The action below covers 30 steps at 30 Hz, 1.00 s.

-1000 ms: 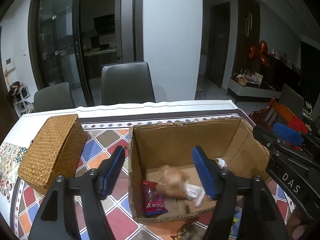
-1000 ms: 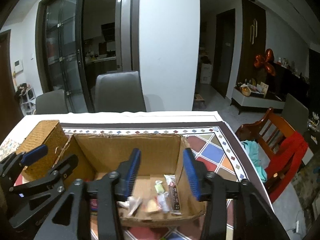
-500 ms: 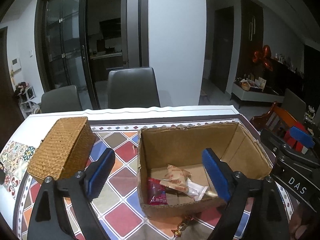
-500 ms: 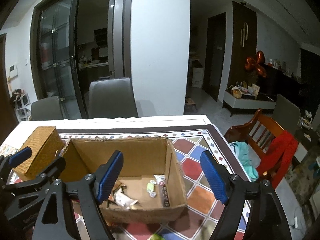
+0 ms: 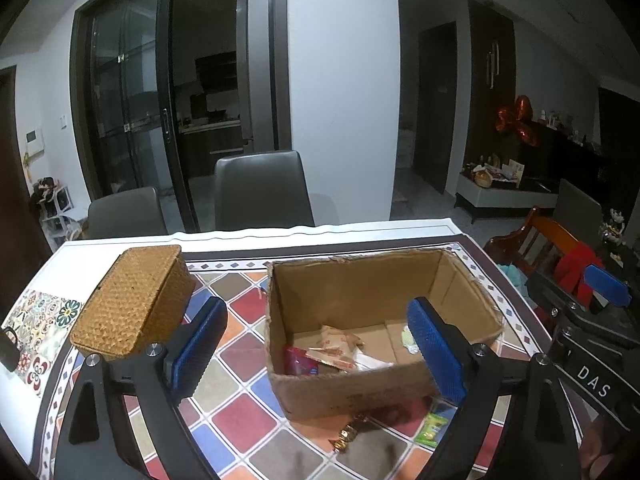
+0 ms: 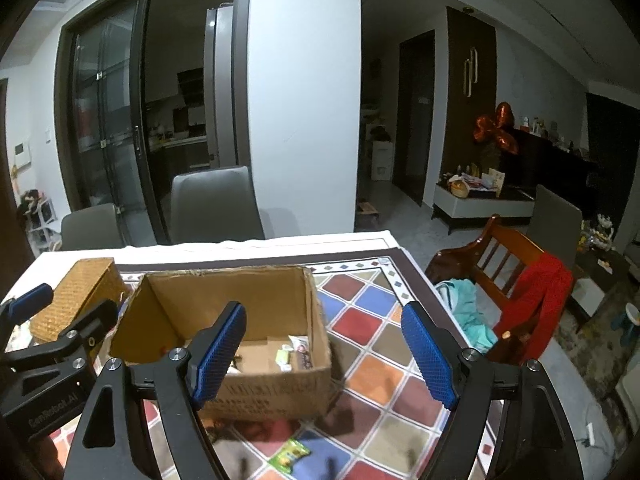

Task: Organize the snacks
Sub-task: 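Move both tools back from the box toward the remaining candies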

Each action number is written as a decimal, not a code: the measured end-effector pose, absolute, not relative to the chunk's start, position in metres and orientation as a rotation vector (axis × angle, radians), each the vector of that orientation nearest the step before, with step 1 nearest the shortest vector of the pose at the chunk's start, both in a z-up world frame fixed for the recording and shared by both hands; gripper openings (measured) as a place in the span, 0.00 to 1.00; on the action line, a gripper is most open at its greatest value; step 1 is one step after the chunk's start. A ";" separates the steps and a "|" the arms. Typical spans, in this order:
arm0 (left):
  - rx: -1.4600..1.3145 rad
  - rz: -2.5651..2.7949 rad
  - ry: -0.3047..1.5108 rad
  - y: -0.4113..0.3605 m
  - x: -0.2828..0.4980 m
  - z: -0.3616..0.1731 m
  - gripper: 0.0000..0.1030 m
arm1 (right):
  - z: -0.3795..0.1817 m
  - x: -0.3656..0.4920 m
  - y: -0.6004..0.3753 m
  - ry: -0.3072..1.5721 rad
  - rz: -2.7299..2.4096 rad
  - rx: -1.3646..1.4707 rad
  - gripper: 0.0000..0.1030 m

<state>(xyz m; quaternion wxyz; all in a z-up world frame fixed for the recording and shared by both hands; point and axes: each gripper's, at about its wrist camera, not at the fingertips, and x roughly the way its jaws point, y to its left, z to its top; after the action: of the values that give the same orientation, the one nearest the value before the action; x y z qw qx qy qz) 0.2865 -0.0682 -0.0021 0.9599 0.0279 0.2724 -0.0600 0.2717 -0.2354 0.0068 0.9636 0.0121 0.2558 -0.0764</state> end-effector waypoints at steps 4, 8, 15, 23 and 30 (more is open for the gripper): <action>0.060 -0.135 0.551 -0.075 0.274 -0.001 0.90 | 0.009 0.259 -0.242 0.510 -0.171 0.028 0.78; 0.065 -0.145 0.549 -0.080 0.264 0.000 0.90 | 0.011 0.247 -0.248 0.502 -0.184 0.037 0.78; 0.067 -0.161 0.553 -0.086 0.248 -0.003 0.90 | 0.010 0.227 -0.254 0.493 -0.198 0.038 0.78; 0.086 -0.187 0.561 -0.094 0.228 -0.010 0.90 | 0.005 0.206 -0.263 0.499 -0.229 0.062 0.78; 0.093 -0.206 0.571 -0.101 0.214 -0.017 0.90 | -0.005 0.191 -0.268 0.514 -0.255 0.065 0.78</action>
<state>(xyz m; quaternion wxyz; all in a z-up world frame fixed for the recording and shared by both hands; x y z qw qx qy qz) 0.2145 -0.1007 -0.0166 0.9533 0.0456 0.2810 -0.1012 0.1907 -0.2676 -0.0045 0.9586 0.0318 0.2536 -0.1259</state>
